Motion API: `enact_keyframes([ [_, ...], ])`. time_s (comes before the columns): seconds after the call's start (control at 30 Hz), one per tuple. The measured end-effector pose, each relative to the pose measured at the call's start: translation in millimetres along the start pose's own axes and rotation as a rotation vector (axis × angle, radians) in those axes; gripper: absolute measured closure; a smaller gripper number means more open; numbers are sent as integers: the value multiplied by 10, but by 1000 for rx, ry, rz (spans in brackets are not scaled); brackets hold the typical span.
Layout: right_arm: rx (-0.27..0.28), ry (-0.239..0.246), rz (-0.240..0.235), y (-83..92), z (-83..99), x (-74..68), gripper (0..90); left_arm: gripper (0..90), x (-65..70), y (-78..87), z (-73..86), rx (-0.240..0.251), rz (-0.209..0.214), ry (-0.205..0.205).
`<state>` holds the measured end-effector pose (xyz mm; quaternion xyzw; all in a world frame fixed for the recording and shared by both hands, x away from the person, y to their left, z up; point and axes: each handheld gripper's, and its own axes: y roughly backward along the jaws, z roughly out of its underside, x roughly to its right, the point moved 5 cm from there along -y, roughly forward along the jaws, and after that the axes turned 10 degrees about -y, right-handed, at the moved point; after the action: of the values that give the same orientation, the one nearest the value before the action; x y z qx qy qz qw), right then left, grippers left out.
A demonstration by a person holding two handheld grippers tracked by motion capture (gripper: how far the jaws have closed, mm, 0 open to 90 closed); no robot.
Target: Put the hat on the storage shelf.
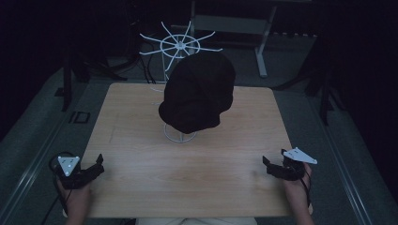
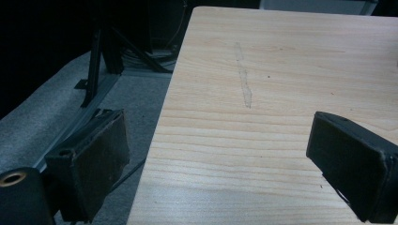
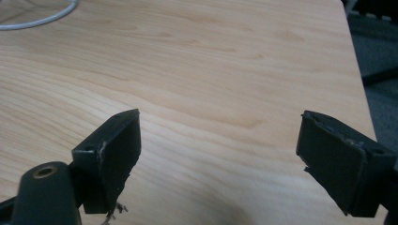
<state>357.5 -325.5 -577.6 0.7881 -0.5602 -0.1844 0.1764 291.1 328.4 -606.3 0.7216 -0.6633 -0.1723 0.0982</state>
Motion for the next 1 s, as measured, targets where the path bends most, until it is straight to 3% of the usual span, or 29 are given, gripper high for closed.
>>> enact_keyframes([
  [0.1,-1,-19,25,25,34,59,141,67,-1,-2,0,-1,0,1],
  [0.37,13,-57,185,146,118,325,140,67,-7,-3,1,-4,1,4],
  [0.63,22,-92,229,230,209,478,141,67,-8,-5,1,-5,1,5],
  [0.87,95,-87,261,324,232,555,140,67,-8,-5,1,-4,1,7],
  [1.0,116,-100,250,349,247,579,139,67,-8,-6,1,-4,2,7],
])
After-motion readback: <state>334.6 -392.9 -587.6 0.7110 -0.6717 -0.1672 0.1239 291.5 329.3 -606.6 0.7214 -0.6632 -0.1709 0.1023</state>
